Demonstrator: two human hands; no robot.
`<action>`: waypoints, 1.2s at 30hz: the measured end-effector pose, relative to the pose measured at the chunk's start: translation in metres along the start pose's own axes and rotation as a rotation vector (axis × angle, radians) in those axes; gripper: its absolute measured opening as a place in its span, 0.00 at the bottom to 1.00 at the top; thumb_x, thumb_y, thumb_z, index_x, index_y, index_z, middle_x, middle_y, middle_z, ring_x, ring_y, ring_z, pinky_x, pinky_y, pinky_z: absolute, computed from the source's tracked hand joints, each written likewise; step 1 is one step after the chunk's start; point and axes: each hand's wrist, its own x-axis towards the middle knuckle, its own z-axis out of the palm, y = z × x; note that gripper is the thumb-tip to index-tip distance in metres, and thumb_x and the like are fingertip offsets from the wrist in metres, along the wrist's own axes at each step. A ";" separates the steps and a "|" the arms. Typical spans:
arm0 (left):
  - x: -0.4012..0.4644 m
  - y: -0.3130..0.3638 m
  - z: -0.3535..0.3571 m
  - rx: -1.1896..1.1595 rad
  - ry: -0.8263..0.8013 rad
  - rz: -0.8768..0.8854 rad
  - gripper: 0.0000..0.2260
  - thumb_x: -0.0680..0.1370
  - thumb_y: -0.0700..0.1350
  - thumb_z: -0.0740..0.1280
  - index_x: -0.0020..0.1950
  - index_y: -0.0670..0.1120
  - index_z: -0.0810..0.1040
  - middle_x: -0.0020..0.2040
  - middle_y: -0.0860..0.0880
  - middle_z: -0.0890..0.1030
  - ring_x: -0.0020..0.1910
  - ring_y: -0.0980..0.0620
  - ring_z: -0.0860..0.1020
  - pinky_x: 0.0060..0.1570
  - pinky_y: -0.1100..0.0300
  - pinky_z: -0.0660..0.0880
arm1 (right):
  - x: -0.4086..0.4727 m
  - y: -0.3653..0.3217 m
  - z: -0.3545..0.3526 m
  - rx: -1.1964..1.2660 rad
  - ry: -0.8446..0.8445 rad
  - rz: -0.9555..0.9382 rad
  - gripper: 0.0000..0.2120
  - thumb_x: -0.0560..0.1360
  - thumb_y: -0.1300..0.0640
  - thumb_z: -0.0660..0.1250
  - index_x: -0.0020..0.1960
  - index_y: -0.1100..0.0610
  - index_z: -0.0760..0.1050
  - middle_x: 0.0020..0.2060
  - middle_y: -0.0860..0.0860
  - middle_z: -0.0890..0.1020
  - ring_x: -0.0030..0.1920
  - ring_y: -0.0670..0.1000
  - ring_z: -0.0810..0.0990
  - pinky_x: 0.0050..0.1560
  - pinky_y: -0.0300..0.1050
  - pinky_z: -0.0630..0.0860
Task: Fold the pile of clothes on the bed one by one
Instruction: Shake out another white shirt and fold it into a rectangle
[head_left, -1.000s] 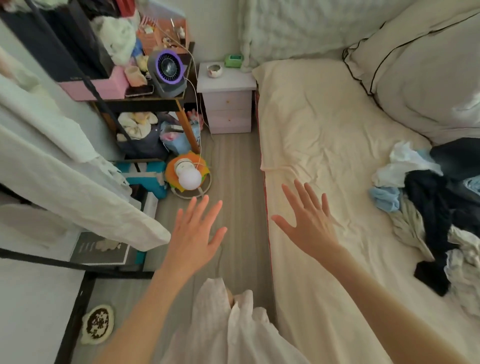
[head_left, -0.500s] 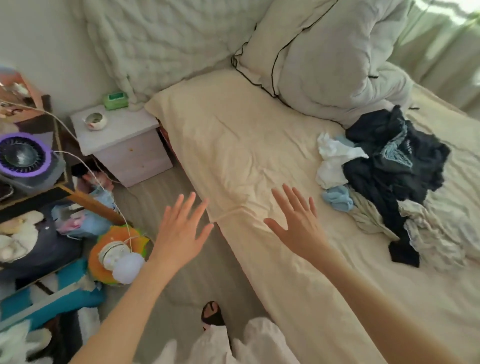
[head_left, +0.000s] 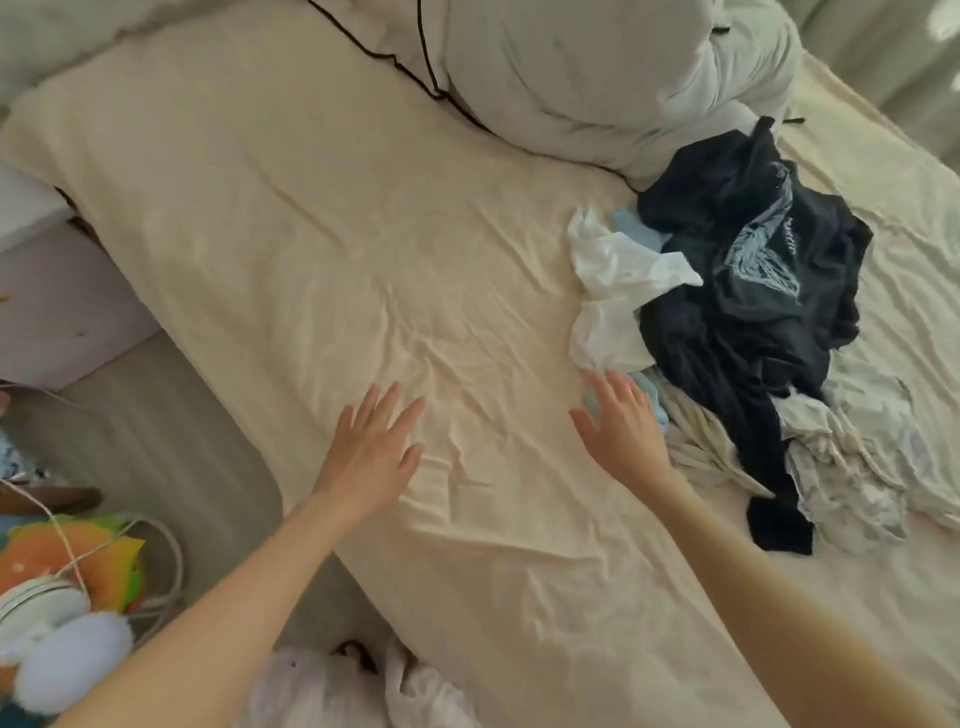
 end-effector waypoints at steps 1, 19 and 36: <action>0.022 -0.002 0.011 0.014 -0.026 -0.006 0.25 0.82 0.52 0.53 0.78 0.52 0.50 0.78 0.48 0.45 0.77 0.47 0.43 0.73 0.48 0.44 | 0.023 0.008 0.007 -0.011 -0.013 0.020 0.28 0.79 0.49 0.60 0.75 0.58 0.58 0.73 0.57 0.63 0.73 0.58 0.59 0.72 0.53 0.56; 0.155 -0.042 0.118 0.108 -0.389 -0.113 0.30 0.80 0.58 0.54 0.77 0.56 0.42 0.77 0.49 0.37 0.76 0.49 0.41 0.72 0.48 0.47 | 0.148 0.059 0.097 0.263 0.297 0.074 0.15 0.80 0.60 0.59 0.35 0.61 0.66 0.29 0.55 0.70 0.30 0.55 0.68 0.31 0.46 0.57; 0.059 0.053 -0.064 -1.406 -0.173 -0.512 0.07 0.78 0.41 0.65 0.49 0.39 0.80 0.41 0.44 0.80 0.35 0.52 0.79 0.33 0.64 0.76 | -0.021 -0.109 -0.002 0.660 0.162 -0.414 0.10 0.75 0.63 0.67 0.36 0.67 0.75 0.33 0.56 0.77 0.34 0.56 0.74 0.34 0.51 0.72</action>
